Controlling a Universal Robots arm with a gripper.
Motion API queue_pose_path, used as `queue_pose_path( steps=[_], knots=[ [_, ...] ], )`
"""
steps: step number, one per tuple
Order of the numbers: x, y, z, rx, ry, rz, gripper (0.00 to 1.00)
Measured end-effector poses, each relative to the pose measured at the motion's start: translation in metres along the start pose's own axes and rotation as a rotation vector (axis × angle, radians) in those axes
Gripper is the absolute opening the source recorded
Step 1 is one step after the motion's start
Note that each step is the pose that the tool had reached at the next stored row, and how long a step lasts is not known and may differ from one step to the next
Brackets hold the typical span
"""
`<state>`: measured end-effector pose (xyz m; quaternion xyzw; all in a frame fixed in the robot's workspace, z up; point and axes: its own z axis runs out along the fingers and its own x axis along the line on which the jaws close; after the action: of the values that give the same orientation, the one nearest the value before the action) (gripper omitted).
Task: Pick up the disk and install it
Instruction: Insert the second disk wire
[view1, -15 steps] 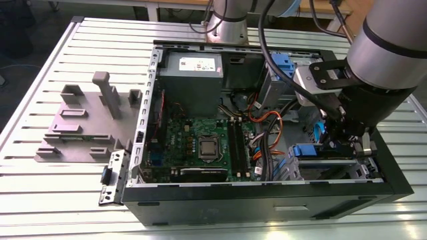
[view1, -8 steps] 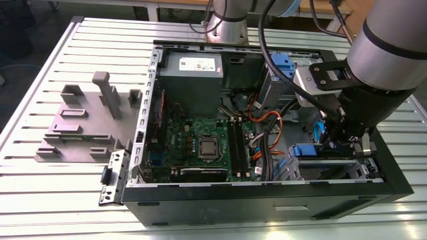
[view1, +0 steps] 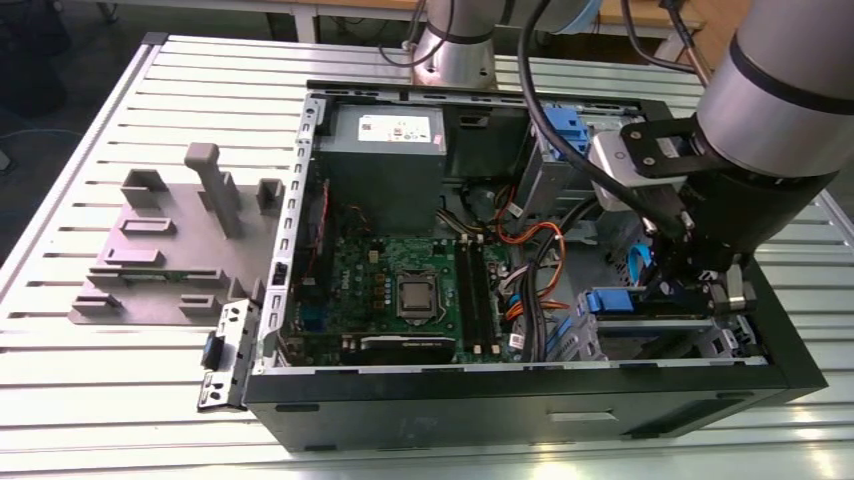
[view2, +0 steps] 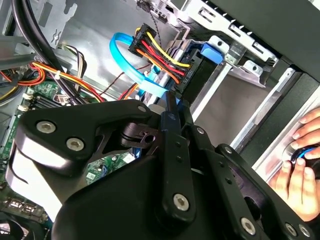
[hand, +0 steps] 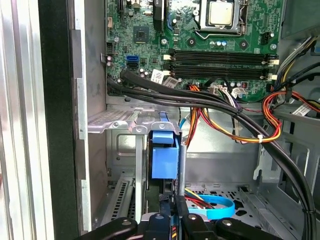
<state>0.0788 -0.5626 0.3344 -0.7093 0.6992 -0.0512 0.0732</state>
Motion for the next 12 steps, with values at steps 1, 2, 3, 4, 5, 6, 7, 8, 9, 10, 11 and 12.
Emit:
queue_pose_path(
  steps=[1,2,3,4,5,6,7,8,9,10,11,12],
  knots=[
    [0.0004,-0.0002,0.0002,0.0,-0.0049,0.001,0.16],
    [0.001,-0.0004,0.0005,0.0003,-0.0105,0.002,0.16],
    [0.0015,-0.0004,0.0006,0.0003,-0.0115,0.002,0.16],
    [0.0018,-0.0005,0.0007,0.0003,-0.0117,0.002,0.16],
    [0.0019,-0.0005,0.0009,0.0003,-0.0118,0.002,0.16],
    [0.002,-0.0005,0.0011,0.0002,-0.0117,0.002,0.16],
    [0.0022,-0.0005,0.0014,0.0002,-0.0116,0.002,0.16],
    [0.0023,-0.0004,0.0017,0.0002,-0.0117,0.002,0.16],
    [0.0025,-0.0003,0.0021,0.0003,-0.0117,0.002,0.16],
    [0.0027,-0.0003,0.0024,0.0003,-0.0119,0.002,0.16],
    [0.003,-0.0002,0.0029,0.0003,-0.012,0.002,0.16],
    [0.0033,-0.0002,0.0032,0.0002,-0.012,0.002,0.16]
  ],
)
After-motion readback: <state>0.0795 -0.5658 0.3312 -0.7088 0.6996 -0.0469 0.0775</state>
